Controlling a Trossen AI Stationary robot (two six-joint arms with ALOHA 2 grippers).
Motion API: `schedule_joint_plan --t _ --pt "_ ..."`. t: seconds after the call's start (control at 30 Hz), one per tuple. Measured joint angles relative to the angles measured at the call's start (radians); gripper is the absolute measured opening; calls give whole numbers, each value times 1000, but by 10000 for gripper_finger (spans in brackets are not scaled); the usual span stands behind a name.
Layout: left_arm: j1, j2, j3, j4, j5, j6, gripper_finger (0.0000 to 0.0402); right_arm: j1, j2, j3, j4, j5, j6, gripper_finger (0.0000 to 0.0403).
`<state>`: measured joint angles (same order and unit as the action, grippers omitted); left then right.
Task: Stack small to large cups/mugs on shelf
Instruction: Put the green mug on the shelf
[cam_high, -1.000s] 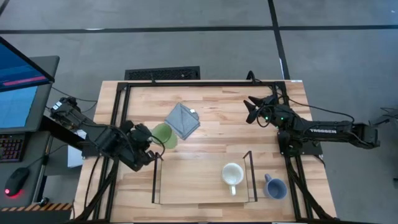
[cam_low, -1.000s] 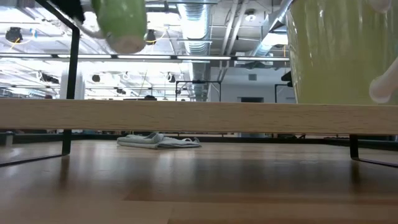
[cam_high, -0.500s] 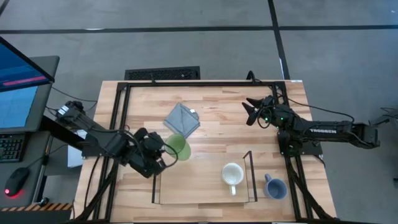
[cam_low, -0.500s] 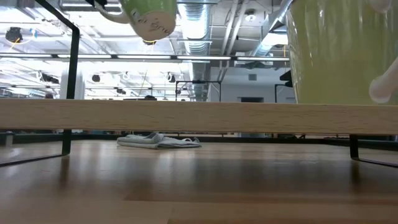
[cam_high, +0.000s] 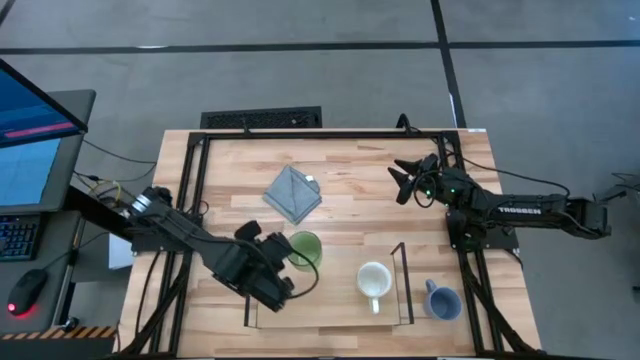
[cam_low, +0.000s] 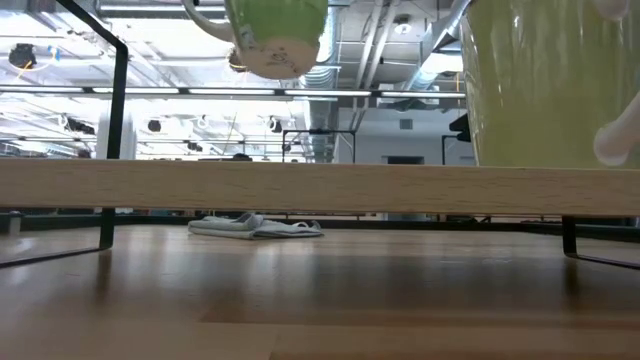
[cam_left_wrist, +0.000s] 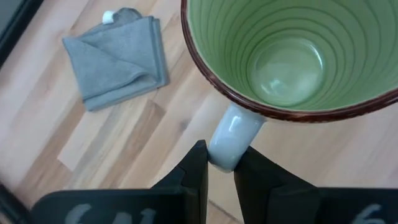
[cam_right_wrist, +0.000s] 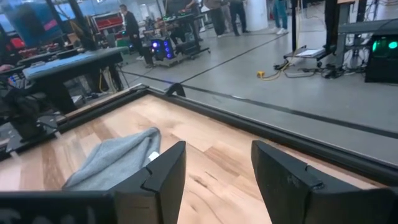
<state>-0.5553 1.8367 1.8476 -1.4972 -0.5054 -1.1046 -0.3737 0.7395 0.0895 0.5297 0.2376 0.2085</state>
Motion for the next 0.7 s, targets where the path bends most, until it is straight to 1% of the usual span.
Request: schedule_joint_plan --t 0.17,0.33,0.4,0.7 --pt "0 93 63 -8 10 -53 41 0 0 0 1 -27 0 205" --pt "0 148 90 -10 28 -130 41 0 0 0 1 -65 -7 205" --pt "-1 160 98 -8 31 -170 41 1 0 0 1 -83 -7 205" --pt "-6 190 100 44 56 -300 41 42 0 0 -5 -84 -19 205"
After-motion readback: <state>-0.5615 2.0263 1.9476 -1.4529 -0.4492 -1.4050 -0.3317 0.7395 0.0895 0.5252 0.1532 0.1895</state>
